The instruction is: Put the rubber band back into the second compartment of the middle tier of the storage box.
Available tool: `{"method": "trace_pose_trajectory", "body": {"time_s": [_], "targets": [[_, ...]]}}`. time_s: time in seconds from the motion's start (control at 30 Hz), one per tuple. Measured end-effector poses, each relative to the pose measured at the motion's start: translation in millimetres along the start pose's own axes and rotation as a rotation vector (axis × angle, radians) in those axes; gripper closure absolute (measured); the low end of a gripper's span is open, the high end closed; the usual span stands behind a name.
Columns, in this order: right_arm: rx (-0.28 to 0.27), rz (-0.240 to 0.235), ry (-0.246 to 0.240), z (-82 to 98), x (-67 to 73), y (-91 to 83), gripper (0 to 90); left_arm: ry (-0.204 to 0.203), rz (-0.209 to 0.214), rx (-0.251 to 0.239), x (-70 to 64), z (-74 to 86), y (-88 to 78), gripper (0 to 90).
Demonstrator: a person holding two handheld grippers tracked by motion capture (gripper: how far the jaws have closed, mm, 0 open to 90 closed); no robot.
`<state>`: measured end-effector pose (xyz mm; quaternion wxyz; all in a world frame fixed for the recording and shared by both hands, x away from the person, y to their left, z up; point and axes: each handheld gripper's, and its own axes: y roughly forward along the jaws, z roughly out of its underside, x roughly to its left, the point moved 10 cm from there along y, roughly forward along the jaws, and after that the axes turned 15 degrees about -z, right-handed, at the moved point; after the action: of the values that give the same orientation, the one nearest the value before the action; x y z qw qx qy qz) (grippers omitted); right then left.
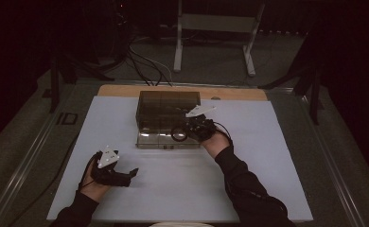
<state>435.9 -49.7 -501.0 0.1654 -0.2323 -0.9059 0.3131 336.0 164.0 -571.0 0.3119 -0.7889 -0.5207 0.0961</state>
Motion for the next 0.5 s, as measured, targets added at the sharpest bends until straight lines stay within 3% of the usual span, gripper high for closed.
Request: {"method": "trace_pose_trajectory", "body": {"time_s": [0.5], "targets": [[0.016, -0.008, 0.001, -3.0, 0.7, 26.2, 85.6, 0.004, 0.004, -0.001, -0.7, 0.0, -0.4, 0.7]]}}
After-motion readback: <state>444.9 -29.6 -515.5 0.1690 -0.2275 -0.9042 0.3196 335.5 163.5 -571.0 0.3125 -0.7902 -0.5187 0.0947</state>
